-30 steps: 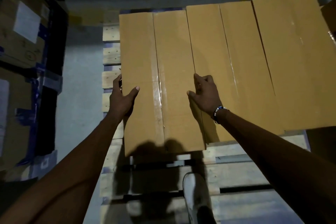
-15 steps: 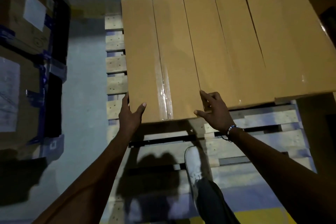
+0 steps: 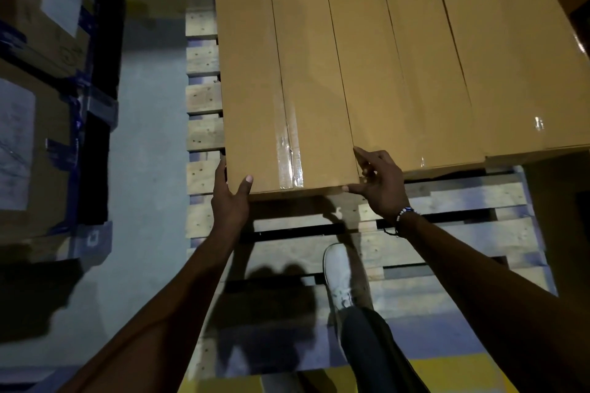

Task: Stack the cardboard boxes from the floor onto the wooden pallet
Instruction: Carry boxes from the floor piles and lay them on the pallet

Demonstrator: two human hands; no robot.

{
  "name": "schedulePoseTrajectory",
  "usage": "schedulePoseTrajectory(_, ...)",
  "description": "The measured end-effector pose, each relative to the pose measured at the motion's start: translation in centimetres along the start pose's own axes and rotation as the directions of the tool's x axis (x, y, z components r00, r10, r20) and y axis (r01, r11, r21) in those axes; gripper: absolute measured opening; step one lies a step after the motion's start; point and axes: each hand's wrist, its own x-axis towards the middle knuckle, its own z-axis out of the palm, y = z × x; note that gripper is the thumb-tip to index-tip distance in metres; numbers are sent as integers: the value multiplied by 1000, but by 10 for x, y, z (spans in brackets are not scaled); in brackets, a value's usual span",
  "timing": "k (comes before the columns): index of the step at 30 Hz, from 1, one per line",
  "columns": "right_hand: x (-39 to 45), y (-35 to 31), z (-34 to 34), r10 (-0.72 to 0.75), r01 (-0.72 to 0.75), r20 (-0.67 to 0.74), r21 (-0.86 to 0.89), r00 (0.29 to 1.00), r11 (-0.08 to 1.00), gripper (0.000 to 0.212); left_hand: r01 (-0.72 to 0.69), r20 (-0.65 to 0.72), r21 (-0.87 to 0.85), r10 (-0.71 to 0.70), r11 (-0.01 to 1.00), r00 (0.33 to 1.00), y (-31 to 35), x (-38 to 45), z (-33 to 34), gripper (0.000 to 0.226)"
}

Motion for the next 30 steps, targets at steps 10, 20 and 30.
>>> schedulePoseTrajectory(10, 3, -5, 1, 14, -9, -60, 91, 998, 996, 72, 0, -21, 30, 1, 1000, 1000, 13, 14, 5, 66)
schedulePoseTrajectory(20, 8, -5, -7, -15, 22, 46, -141, 999, 990, 76, 13, -23, 72, -12, 997, 1000, 20, 9, 1, 70)
schedulePoseTrajectory(30, 8, -7, -12, -29, 44, 95, -165, 995, 985, 59, 44, -49, 94, -40, 995, 998, 17, 14, 3, 71)
